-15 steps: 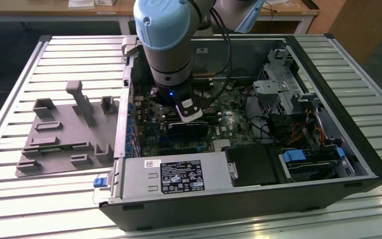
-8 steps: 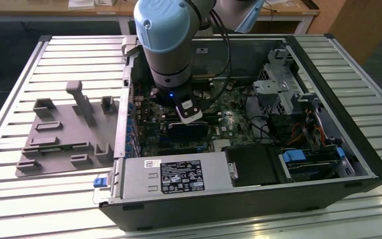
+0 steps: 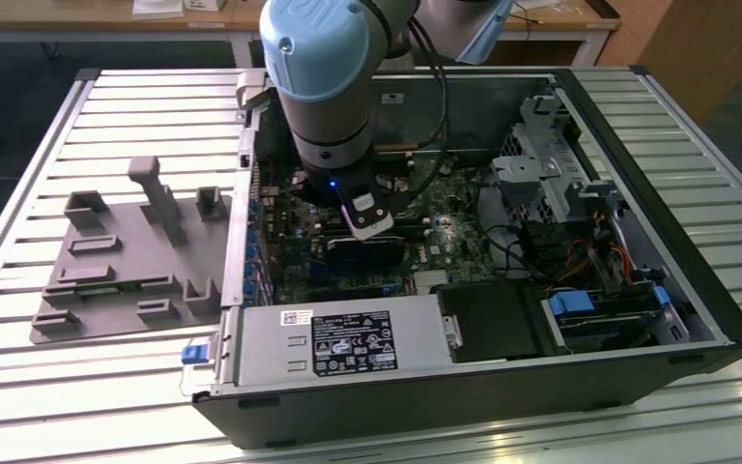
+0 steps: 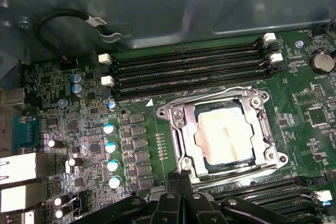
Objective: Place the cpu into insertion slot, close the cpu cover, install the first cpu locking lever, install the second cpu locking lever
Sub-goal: 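Install the second cpu locking lever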
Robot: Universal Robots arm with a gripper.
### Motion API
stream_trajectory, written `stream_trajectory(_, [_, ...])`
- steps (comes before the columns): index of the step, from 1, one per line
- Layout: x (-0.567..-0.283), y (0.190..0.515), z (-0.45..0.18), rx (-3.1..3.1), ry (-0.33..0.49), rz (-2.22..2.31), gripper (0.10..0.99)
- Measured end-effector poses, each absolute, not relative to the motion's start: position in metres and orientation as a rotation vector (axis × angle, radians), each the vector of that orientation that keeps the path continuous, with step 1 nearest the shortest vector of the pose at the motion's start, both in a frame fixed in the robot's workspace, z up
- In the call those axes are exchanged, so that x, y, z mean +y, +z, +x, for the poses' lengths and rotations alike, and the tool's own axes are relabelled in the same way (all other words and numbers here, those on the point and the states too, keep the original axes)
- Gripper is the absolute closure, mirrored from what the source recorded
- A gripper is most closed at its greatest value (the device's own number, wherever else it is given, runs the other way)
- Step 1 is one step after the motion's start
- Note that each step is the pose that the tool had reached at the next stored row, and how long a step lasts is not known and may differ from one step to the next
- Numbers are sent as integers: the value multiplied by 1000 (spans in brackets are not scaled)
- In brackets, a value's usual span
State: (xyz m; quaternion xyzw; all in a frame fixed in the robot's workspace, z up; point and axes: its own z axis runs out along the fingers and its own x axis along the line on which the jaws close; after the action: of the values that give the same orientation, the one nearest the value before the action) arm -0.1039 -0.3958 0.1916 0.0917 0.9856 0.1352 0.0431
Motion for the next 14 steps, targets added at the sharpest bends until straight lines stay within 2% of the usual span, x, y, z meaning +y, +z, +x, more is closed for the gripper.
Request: stream_trajectory(14, [-396, 194, -104, 3014, 414, 280, 984])
